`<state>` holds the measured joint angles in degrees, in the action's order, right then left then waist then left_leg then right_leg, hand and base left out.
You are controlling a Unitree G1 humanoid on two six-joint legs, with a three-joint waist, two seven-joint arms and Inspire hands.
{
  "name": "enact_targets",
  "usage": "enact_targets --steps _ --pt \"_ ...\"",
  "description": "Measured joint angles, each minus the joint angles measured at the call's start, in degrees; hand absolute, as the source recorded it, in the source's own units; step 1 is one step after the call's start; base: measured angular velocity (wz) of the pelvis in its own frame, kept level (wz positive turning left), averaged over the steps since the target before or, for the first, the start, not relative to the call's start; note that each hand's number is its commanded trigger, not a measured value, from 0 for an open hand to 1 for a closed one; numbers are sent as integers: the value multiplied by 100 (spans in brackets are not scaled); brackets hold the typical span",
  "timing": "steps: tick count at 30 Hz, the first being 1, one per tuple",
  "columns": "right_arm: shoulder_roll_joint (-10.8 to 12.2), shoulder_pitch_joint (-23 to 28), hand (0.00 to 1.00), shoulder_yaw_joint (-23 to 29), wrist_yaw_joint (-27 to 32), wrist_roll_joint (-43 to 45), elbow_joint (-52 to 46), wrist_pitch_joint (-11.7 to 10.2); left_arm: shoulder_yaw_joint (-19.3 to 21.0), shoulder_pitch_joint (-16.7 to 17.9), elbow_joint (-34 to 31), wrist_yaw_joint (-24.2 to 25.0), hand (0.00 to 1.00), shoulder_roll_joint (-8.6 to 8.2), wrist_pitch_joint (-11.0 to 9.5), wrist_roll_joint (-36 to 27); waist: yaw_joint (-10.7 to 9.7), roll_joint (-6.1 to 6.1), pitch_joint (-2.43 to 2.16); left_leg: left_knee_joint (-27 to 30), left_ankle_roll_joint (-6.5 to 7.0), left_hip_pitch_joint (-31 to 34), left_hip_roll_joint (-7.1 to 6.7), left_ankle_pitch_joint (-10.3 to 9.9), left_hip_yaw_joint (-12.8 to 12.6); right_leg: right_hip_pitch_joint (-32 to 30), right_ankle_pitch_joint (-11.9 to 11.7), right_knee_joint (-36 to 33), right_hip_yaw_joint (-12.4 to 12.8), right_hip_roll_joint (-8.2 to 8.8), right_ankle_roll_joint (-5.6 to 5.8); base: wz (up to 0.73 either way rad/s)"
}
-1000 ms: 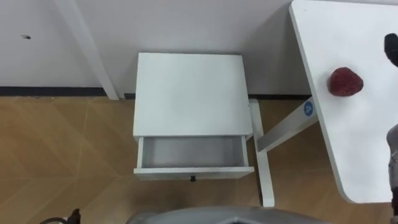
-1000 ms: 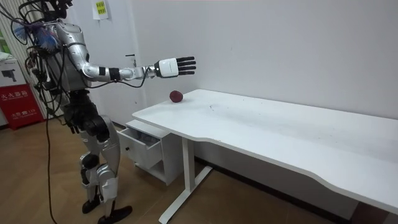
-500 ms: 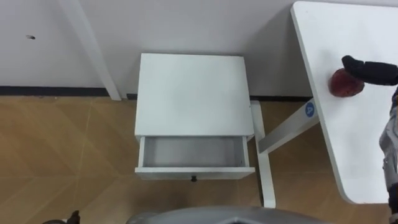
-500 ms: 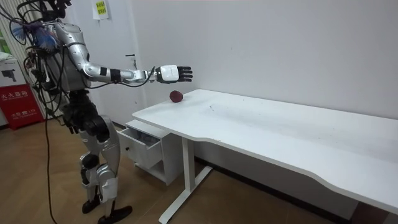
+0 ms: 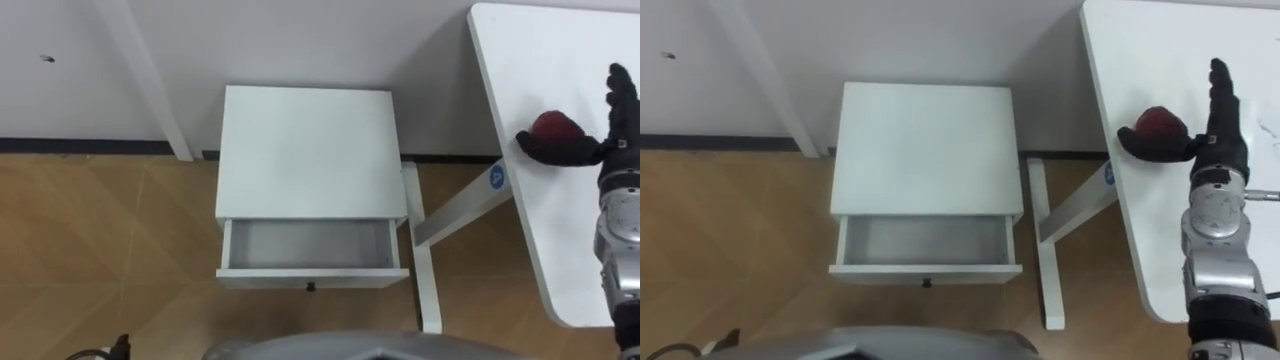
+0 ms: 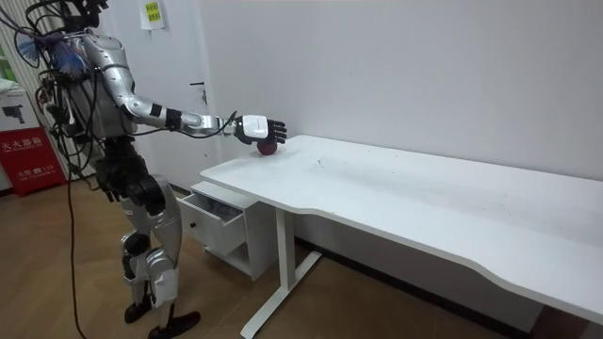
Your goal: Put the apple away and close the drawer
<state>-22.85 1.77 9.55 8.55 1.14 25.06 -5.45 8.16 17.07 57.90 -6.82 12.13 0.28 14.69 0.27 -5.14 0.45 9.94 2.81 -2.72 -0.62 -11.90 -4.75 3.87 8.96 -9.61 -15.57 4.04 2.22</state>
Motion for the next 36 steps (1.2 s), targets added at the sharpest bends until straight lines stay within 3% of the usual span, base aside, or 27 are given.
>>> enact_targets --steps 14,15,16,17,25,36 --pt "18 95 1 -25 -216 285 333 -1 -15 17 25 -1 0 -1 -37 -12 11 67 -35 44 0 -5 -2 0 -9 11 0 -5 116 -2 0 0" --pt "18 97 27 -42 -229 280 360 -2 -15 18 25 -1 0 -1 -52 -32 11 73 -39 43 0 -8 -2 0 -3 18 0 -5 113 -2 0 0" --pt "18 101 84 -60 -240 276 377 -1 -16 20 25 -1 0 -1 -66 -36 11 79 -41 43 0 -13 -2 0 -2 26 0 -7 112 -2 0 0" --pt "18 105 100 -70 -240 248 382 -5 -16 20 25 -1 0 -1 -70 -44 0 84 -40 43 0 -17 -2 0 1 33 0 -7 115 -2 0 0" --pt "13 134 100 -22 -11 170 780 -286 -15 29 196 -31 0 -5 -134 -50 -6 92 -39 19 0 -103 -4 -1 18 131 0 -3 105 -3 0 0" --pt "27 138 100 15 70 407 788 -293 -18 28 197 -40 0 -6 -133 -44 0 92 -39 15 0 -102 -3 -1 16 128 0 -3 108 -5 0 0"
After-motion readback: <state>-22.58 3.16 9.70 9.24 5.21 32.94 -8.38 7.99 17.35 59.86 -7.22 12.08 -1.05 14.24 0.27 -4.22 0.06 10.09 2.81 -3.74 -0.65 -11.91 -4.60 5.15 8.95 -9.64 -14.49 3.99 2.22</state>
